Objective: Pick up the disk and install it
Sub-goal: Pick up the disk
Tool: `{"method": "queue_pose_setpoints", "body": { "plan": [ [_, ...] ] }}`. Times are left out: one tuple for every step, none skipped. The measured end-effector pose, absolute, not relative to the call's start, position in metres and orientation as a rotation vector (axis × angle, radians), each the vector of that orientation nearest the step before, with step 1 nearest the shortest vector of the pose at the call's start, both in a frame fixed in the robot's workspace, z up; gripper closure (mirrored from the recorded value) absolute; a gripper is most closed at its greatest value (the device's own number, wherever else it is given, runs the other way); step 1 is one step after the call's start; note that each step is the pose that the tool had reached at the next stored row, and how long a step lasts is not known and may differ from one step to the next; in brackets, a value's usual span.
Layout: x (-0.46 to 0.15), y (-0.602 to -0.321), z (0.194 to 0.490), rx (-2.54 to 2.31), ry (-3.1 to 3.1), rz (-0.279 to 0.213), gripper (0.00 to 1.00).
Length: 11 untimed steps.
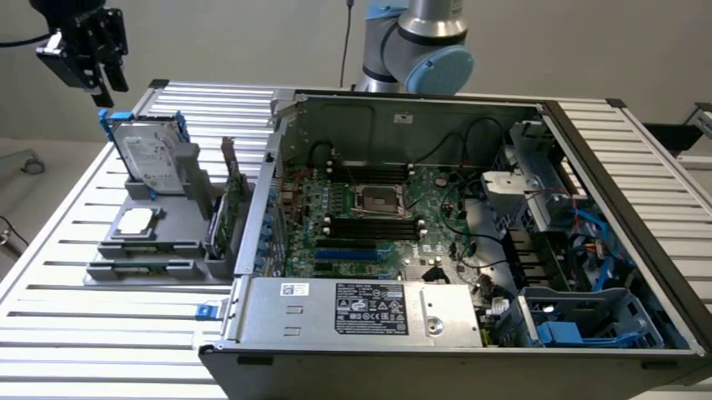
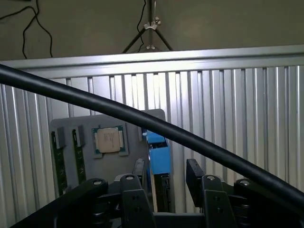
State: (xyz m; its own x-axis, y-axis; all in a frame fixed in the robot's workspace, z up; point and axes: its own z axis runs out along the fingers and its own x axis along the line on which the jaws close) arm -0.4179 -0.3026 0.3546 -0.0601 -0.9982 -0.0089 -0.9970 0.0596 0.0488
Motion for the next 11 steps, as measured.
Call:
{"method": "queue_pose_setpoints", "body": {
  "plan": [
    [-0.418,-0.303,0.353,2.140,-2.260,-0.063,0.52],
    [-0.418,-0.303,0.352,2.144,-2.255,-0.061,0.52],
    [-0.418,-0.303,0.350,2.149,-2.249,-0.060,0.52],
    [-0.418,-0.303,0.349,2.154,-2.244,-0.059,0.52],
    [-0.418,-0.303,0.348,2.158,-2.239,-0.058,0.52],
    [-0.418,-0.303,0.347,2.163,-2.236,-0.055,0.52],
    [-0.418,-0.302,0.346,2.168,-2.234,-0.051,0.52],
    [-0.419,-0.302,0.345,2.173,-2.231,-0.046,0.52],
    [-0.419,-0.302,0.344,2.178,-2.228,-0.041,0.52],
    [-0.420,-0.302,0.344,2.182,-2.225,-0.037,0.52],
    [-0.421,-0.302,0.343,2.185,-2.220,-0.033,0.52]
  ]
}}
